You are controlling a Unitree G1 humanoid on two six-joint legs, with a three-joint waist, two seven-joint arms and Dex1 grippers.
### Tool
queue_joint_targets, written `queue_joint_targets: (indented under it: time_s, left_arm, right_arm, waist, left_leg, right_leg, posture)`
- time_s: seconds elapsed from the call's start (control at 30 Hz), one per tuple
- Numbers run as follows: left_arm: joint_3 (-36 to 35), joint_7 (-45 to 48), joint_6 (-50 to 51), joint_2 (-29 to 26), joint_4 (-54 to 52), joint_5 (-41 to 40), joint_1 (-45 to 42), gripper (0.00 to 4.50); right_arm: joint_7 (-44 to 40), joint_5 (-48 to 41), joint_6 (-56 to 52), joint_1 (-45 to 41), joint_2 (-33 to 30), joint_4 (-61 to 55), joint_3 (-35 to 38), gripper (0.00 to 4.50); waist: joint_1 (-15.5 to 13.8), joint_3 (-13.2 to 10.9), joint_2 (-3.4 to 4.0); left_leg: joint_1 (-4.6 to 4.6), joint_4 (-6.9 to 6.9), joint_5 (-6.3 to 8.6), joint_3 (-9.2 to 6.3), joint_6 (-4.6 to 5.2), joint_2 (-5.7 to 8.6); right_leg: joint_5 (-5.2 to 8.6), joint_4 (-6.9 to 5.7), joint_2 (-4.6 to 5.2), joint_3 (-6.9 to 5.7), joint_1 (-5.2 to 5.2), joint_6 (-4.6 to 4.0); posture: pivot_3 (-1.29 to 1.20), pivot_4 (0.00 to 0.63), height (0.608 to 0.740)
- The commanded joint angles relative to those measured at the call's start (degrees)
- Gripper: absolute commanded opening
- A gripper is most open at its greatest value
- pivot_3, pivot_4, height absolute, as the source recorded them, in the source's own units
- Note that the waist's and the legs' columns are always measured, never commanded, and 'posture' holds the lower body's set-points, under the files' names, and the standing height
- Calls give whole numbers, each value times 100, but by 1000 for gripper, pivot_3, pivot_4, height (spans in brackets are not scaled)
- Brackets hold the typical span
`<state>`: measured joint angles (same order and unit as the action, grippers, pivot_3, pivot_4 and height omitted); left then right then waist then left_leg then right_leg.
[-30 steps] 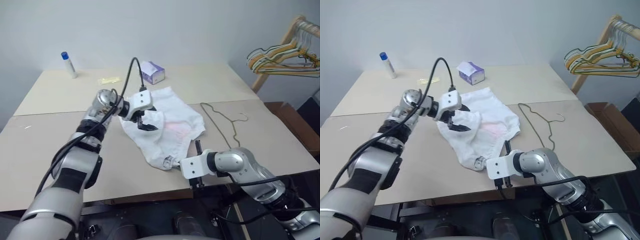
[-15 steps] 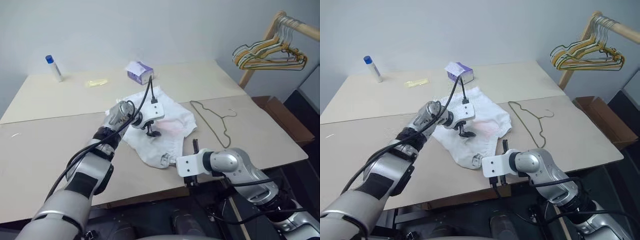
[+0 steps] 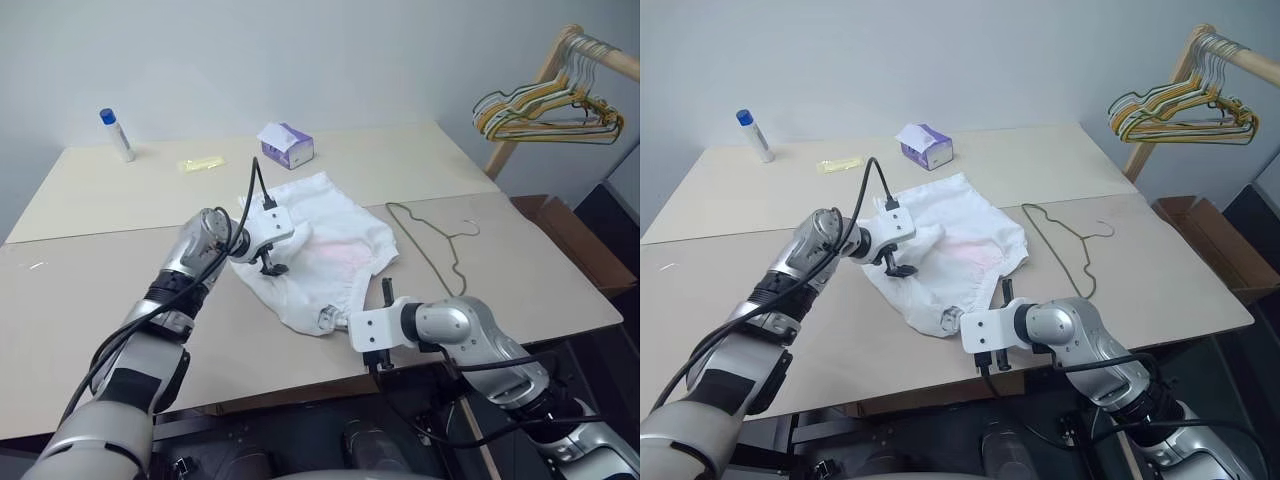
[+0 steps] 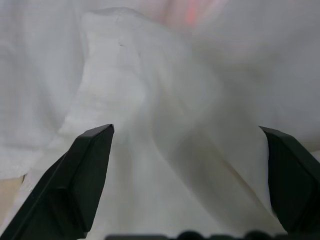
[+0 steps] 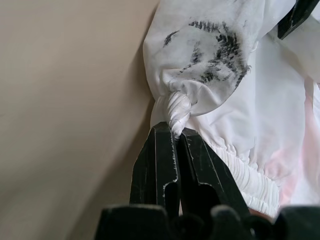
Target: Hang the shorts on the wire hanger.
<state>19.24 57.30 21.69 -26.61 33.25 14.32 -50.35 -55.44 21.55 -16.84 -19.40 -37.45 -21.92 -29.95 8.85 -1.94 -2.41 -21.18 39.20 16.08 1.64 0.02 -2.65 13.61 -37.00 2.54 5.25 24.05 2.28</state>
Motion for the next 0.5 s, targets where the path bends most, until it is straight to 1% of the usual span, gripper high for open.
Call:
queue_joint_targets:
  time_s: [0.03,0.07,0.17,0.33,0.5]
  left_arm:
    - [-201,-3,221,-84,-316,-174,26,4500]
    - [-219,-9,260,-87,-328,-218,54,4500]
    - [-293,-29,399,-50,-295,-353,96,3929]
    - [-314,-130,477,-48,-242,-438,100,2288]
    - [-573,-271,691,-29,-286,-676,112,595]
  right_arm:
    - [30,38,16,-96,44,-107,117,24]
    - [30,44,13,-82,41,-113,124,24]
    - [28,67,-11,-63,40,-122,127,0]
    - [25,75,-70,-105,89,-109,126,0]
    - [30,93,-96,-97,120,-102,152,0]
  waist:
    - [-3,0,0]
    - [-4,0,0]
    - [-7,0,0]
    - [-14,0,0]
    - [-12,0,0]
  left_leg:
    - [0,0,0,0,0,0]
    - [0,0,0,0,0,0]
    - [1,0,0,0,0,0]
    - [1,0,0,0,0,0]
    - [1,0,0,0,0,0]
  right_leg:
    - [0,0,0,0,0,0]
    - [0,0,0,1,0,0]
    - [0,-2,0,1,-1,0]
    - [0,-1,0,1,0,0]
    - [-1,-2,0,1,-1,-1]
  posture:
    - [-104,0,740]
    - [-104,0,740]
    - [-105,0,740]
    - [-106,0,740]
    - [-103,0,740]
